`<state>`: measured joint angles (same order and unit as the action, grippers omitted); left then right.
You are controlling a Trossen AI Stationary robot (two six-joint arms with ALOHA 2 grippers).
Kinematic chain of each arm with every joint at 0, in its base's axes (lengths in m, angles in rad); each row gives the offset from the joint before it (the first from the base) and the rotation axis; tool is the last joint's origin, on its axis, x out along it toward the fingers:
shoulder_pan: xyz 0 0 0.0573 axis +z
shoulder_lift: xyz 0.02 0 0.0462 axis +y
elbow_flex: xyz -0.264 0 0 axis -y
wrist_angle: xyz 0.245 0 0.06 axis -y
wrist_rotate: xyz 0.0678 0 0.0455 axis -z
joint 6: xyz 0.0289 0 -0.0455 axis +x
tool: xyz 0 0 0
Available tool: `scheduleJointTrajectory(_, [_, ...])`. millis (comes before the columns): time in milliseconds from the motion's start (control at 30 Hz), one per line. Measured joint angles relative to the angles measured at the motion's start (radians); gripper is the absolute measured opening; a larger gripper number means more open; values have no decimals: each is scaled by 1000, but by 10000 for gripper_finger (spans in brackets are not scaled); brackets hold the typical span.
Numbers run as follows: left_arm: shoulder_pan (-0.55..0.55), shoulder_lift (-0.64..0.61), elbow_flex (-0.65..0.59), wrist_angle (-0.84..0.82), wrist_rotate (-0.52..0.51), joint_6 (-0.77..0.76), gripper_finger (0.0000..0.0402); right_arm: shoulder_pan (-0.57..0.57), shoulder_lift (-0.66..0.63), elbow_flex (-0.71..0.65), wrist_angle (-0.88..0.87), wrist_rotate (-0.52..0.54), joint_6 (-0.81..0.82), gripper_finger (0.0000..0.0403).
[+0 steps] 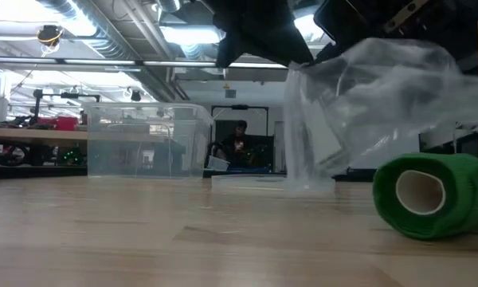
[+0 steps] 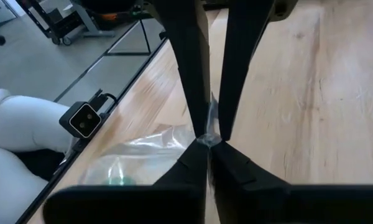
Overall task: Roll bandage
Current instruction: Open the transparent zip bag
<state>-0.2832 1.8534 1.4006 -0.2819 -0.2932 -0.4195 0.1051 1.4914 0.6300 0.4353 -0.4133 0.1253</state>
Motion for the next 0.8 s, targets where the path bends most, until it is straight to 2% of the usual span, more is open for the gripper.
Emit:
scheduleJointTrajectory(233, [-6,0,0,-12,15,31,10,0,0,111,-211,-50,0,42])
scheduleJointTrajectory(400, [-13,0,2,-41,20,31,10,-1,0,181,-336,-48,0,44])
scheduleJointTrajectory(800, [-18,2,0,-55,23,30,10,-1,-2,216,-385,-51,5,44])
